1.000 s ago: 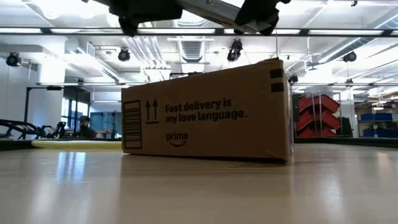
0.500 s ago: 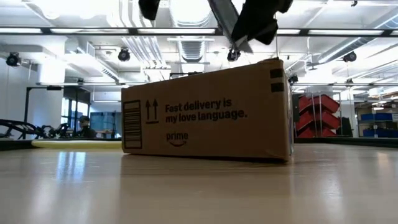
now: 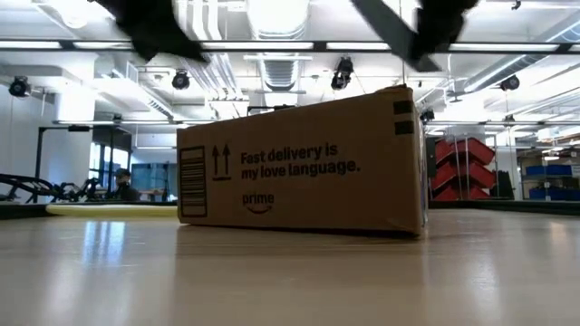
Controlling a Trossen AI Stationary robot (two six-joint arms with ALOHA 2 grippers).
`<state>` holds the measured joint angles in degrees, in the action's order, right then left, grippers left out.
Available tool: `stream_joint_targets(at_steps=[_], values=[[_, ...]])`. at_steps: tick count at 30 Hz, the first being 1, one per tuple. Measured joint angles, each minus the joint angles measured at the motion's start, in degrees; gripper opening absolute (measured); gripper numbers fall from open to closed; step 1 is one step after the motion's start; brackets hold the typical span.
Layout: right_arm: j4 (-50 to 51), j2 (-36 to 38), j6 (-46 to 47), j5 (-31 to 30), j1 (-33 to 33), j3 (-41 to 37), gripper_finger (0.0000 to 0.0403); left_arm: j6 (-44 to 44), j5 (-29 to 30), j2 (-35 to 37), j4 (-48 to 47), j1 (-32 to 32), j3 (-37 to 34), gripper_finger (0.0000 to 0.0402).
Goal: Unpack boxes
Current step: Open the box using the gray cutter
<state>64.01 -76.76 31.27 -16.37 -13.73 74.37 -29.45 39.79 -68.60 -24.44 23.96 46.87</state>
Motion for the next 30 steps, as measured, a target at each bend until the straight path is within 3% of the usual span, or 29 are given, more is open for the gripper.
stream_joint_targets(at_steps=[4,8,14,23,30], values=[[5.66,2.76,2.29,-2.31,2.84,-1.24,0.0036,-9.25,-0.07,0.78,0.52,0.03,-9.63,0.0002],[4.28,2.75,2.00,-1.13,6.92,-3.33,0.0036,-10.31,-1.60,-0.35,11.52,0.10,-17.81,0.0002],[3.16,-0.43,1.68,2.77,8.03,-5.39,0.0036,-9.60,1.02,-1.38,17.59,-3.51,-24.99,0.0002],[1.99,-1.25,13.61,9.53,0.60,-11.78,0.0036,9.67,-12.39,-4.21,34.73,-12.46,-28.70,0.0000],[-14.59,-1.31,22.24,9.39,-5.78,-20.75,0.0036,16.63,-19.87,-6.07,47.68,-15.23,-28.70,0.0000]])
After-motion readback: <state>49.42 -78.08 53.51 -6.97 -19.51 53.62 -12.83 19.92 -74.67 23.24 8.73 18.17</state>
